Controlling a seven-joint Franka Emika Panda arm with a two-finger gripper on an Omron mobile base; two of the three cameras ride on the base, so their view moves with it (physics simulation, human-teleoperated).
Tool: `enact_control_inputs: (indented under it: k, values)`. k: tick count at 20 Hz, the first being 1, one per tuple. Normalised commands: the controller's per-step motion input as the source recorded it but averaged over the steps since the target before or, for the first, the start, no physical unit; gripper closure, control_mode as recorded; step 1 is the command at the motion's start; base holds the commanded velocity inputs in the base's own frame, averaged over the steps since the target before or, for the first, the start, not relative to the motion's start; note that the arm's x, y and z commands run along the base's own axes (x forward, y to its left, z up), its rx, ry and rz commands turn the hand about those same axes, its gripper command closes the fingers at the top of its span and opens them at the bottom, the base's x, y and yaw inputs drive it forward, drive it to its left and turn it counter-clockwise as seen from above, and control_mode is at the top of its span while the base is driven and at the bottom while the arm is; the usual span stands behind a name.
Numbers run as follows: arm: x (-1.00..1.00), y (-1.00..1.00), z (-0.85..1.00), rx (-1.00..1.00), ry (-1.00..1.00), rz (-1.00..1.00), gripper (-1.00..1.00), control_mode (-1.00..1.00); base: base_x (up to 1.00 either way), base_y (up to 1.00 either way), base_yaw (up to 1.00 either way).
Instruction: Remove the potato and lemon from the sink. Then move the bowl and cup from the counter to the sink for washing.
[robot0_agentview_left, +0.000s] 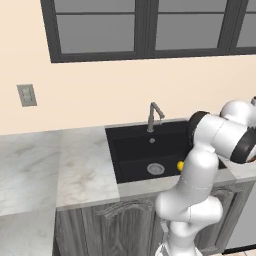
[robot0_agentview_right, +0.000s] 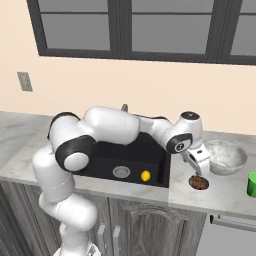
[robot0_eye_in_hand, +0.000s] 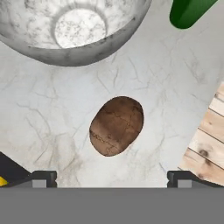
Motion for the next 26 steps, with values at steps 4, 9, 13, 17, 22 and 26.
enact_control_inputs:
  k: [4,9,13,17,22,26]
  values:
    - [-0.02,0.23,0.28,-0.03,0.02,0.00,-1.00,-1.00,0.00,0.00,0.00]
    - [-0.01,0.30,0.16,-0.01,0.04,0.00,-1.00,-1.00,0.00,0.00,0.00]
    - [0.00,0.32,0.09,0.00,0.04,0.00,-1.00,-1.00,0.00,0.00,0.00]
    - [-0.03,0.34,0.09,0.00,0.01,0.02,-1.00,-1.00,0.00,0.00,0.00]
    - [-0.08,0.34,0.03,0.00,0.00,0.08,-1.00,-1.00,0.00,0.00,0.00]
    - [-0.19,0.26,0.00,0.00,-0.03,0.12,-1.00,-1.00,0.00,0.00,0.00]
